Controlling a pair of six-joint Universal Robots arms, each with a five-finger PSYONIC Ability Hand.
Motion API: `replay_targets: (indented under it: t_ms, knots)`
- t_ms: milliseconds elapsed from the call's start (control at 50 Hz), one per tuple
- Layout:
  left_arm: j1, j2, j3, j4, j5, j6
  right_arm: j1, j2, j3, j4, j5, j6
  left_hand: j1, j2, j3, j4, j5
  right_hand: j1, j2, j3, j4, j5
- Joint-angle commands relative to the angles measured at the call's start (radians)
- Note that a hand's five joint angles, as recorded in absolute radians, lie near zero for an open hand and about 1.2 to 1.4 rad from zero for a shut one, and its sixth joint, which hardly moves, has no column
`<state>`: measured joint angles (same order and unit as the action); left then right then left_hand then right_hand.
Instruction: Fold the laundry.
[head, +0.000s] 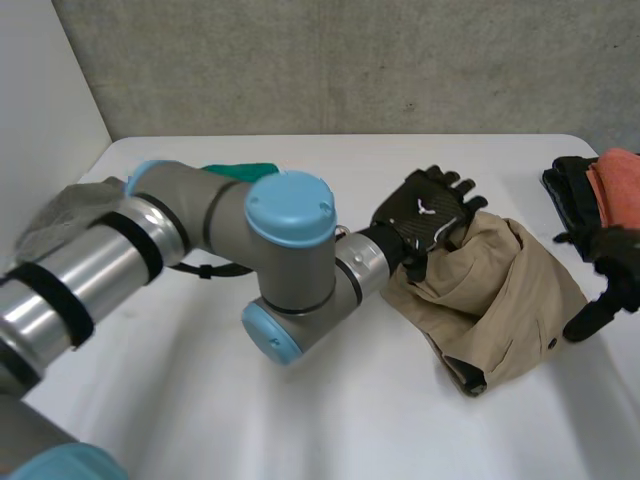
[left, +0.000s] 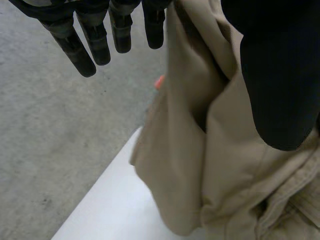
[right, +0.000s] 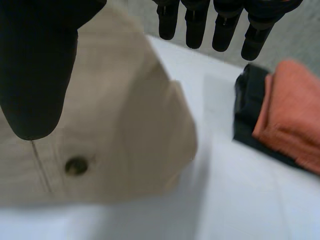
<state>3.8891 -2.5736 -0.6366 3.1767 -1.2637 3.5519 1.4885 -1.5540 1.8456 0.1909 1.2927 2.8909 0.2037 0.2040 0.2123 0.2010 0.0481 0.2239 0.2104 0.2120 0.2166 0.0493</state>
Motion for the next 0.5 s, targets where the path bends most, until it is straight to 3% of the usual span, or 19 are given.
replay_targets:
  t_ms: [20, 40, 60, 100, 120, 260, 360, 500]
  knots:
    - [-0.013, -0.071, 0.057, 0.005, 0.014, 0.013, 0.025, 0.143, 0.060, -0.194, -0.007, -0.001, 0.510, 0.510, 0.502, 0.513, 0.491, 0.097, 0.110, 0.108, 0.104, 0.097]
    - [-0.013, -0.073, 0.058, 0.006, 0.009, 0.013, 0.030, 0.159, 0.057, -0.214, -0.009, -0.001, 0.666, 0.666, 0.657, 0.668, 0.647, 0.214, 0.227, 0.226, 0.221, 0.214]
    - [-0.013, -0.070, 0.060, 0.015, -0.009, 0.013, 0.041, 0.187, 0.046, -0.255, -0.007, 0.002, 0.993, 0.993, 0.984, 0.996, 0.974, 0.569, 0.583, 0.581, 0.577, 0.570]
    - [-0.013, -0.059, 0.058, 0.032, -0.045, 0.010, 0.047, 0.206, 0.035, -0.289, -0.007, 0.005, 1.192, 1.192, 1.183, 1.195, 1.173, 1.122, 1.136, 1.134, 1.129, 1.122]
    - [-0.013, -0.050, 0.058, 0.041, -0.068, 0.008, 0.050, 0.212, 0.026, -0.303, -0.004, 0.007, 1.193, 1.192, 1.184, 1.195, 1.174, 1.172, 1.185, 1.184, 1.179, 1.172]
    - [-0.010, 0.117, -0.037, 0.097, -0.293, -0.001, 0.070, 0.196, -0.147, -0.386, -0.007, 0.062, 1.193, 1.192, 1.184, 1.195, 1.174, 1.172, 1.186, 1.184, 1.180, 1.172]
    - [0.016, 0.294, -0.213, 0.071, -0.348, -0.008, 0.125, 0.216, -0.336, -0.395, -0.027, 0.114, 1.193, 1.192, 1.184, 1.195, 1.174, 1.172, 1.186, 1.184, 1.180, 1.172]
    - [0.027, 0.518, -0.530, 0.071, -0.414, -0.061, 0.223, 0.460, -0.670, -0.398, -0.163, 0.208, 1.193, 1.192, 1.184, 1.195, 1.174, 1.172, 1.186, 1.184, 1.180, 1.172]
